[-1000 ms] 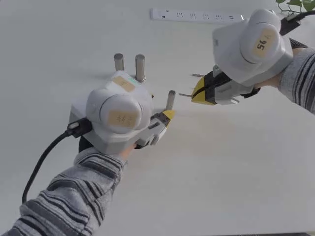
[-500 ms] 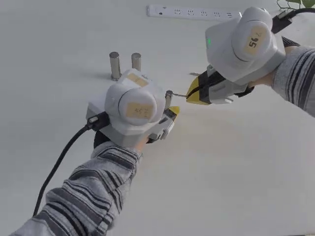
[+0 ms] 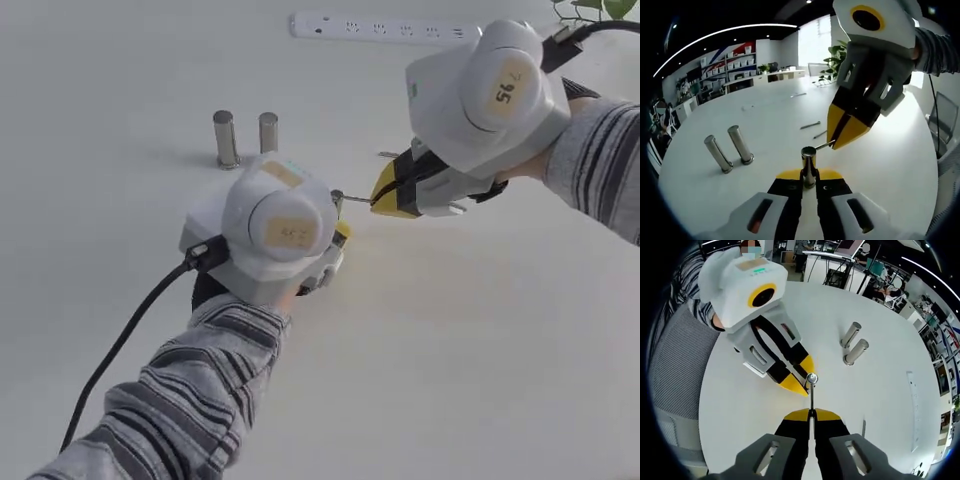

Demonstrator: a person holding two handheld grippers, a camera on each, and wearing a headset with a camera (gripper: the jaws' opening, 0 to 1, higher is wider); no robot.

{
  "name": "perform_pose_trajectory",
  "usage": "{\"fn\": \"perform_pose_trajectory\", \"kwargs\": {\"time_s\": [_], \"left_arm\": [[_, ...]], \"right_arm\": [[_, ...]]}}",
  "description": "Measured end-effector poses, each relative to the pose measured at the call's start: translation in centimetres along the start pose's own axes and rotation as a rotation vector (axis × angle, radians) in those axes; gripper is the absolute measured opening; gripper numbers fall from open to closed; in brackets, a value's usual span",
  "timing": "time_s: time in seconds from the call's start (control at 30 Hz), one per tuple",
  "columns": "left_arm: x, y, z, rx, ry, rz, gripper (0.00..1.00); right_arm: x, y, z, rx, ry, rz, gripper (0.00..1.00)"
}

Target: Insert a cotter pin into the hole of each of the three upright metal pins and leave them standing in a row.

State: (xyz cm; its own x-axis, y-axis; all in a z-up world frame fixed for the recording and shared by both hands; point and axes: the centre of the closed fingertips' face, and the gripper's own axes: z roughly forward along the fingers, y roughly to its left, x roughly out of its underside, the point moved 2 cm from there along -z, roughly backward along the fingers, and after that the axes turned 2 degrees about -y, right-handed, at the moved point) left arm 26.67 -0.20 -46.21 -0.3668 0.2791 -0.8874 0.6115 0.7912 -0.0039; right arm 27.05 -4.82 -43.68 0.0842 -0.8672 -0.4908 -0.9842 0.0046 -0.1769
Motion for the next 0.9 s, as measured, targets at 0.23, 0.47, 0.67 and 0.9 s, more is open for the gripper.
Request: {"fn": "perform_pose_trajectory", "kwargs": {"time_s": [0.23,0.47,0.67,0.9], "left_arm": [[0.18,-0.01,0.07,0.000,0.000,0.009,0.05],[0.19,0.07,0.10,0.006,-0.002,0.004,0.05],[0.16,0.14,0.14,0.013,-0.003,0.003,0.05],[0.16,0.10,0.20,0.020,-0.005,0.006,0.05]], "right_arm": [[-0.23,0.20,-0.17,0.003,0.002,-0.005,0.00],[-0.32,0.32,-0.27,0.002,0.006,-0.008,0.00],[-0.37,0.52,-0.28,-0.004,0.014,-0.015,0.00],[-0.08,0.13,0.04,-0.005,0.023,-0.014,0.00]]}}
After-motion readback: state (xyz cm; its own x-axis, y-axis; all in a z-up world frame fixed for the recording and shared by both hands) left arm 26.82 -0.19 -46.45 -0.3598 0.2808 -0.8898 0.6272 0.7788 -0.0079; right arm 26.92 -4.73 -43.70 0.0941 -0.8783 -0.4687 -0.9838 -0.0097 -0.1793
